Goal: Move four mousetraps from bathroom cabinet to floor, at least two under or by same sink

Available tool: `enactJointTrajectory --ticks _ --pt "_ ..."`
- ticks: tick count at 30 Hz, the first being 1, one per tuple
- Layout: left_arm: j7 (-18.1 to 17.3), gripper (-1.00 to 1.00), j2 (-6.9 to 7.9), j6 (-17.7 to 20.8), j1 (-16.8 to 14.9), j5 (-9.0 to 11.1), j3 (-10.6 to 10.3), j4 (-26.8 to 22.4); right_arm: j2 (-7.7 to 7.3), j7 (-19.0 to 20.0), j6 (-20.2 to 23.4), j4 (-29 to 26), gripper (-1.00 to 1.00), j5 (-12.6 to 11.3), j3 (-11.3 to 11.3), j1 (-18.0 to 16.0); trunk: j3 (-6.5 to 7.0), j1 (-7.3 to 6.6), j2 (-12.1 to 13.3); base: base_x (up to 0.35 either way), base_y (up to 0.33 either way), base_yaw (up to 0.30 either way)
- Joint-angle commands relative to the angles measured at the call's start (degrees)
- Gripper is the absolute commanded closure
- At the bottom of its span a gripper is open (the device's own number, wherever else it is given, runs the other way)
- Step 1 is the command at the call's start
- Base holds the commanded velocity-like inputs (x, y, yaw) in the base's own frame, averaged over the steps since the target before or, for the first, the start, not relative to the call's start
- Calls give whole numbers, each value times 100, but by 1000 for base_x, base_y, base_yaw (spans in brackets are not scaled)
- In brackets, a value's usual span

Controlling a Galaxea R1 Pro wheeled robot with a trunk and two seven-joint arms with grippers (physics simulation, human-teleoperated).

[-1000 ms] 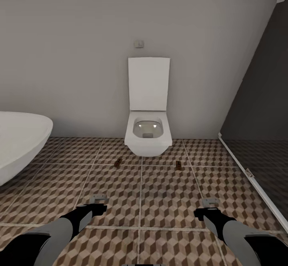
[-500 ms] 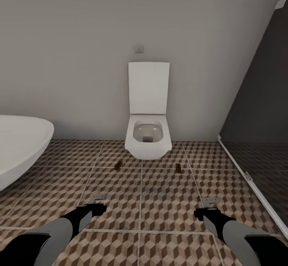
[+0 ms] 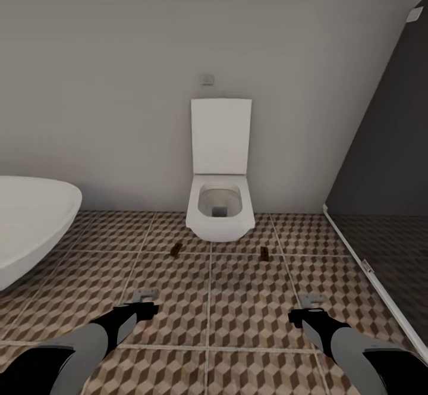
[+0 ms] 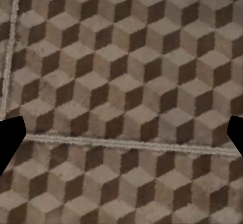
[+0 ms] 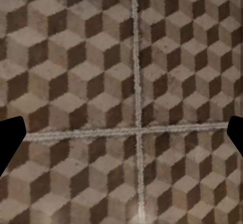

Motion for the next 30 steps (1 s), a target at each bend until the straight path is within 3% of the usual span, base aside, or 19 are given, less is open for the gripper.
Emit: enactJointTrajectory --ticks 1,30 --pt "12 -100 1 30 -1 56 -37 -8 0 -14 23 6 -100 18 27 -5 14 -23 40 0 0 0" --pt "5 -100 87 142 -1 77 -35 56 21 -34 23 17 -100 -6 25 -5 535 -660 1203 0 0 0"
